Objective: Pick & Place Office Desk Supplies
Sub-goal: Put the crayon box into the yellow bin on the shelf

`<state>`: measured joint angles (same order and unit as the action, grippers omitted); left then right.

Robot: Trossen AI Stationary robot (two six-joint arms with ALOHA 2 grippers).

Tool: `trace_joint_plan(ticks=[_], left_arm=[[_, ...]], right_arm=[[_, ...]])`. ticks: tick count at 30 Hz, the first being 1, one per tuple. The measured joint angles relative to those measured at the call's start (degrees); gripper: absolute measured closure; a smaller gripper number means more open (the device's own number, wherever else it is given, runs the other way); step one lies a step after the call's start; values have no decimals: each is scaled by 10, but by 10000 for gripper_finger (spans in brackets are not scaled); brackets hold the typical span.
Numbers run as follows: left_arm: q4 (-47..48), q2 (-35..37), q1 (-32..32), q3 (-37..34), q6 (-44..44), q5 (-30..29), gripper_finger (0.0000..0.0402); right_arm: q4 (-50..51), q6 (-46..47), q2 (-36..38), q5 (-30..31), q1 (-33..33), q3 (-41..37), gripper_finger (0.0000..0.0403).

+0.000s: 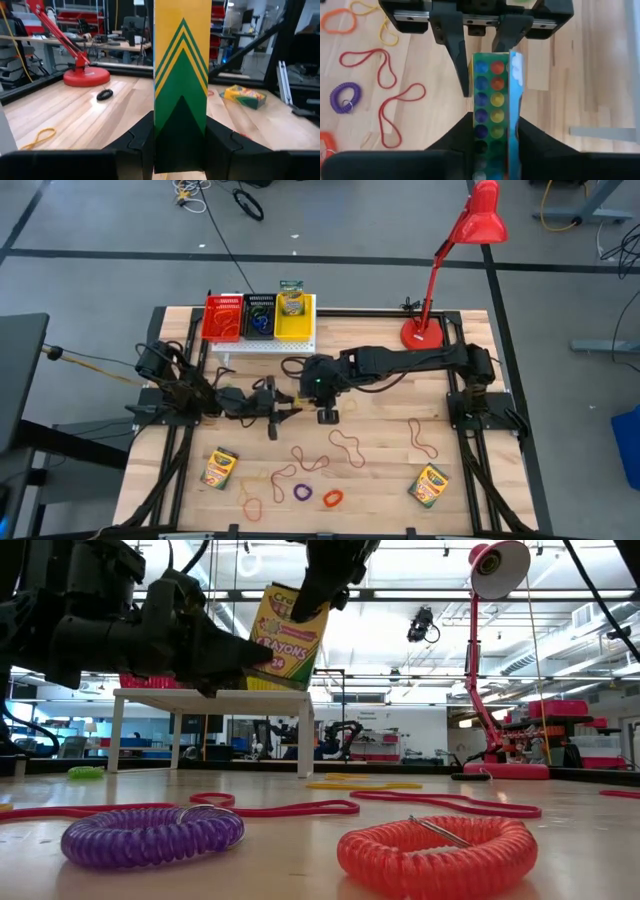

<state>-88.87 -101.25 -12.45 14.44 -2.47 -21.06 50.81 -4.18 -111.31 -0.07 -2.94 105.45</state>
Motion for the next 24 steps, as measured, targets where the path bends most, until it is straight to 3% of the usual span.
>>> trace_joint_plan(ticks=[6,10,14,20,24], left_arm=[[-7,30,0,-21,0,-17,236],[-11,82,0,-62,-1,-36,186],[-10,122,1,-101,-13,-46,150],[-7,131,0,-116,-30,-43,146],[16,126,0,-104,-31,-42,158]], right_arm=[[25,-5,38,17,11,6,304],[61,-13,44,40,34,57,288],[58,-55,44,53,64,119,300],[0,-119,46,61,148,151,307],[-50,-145,33,25,213,134,301]])
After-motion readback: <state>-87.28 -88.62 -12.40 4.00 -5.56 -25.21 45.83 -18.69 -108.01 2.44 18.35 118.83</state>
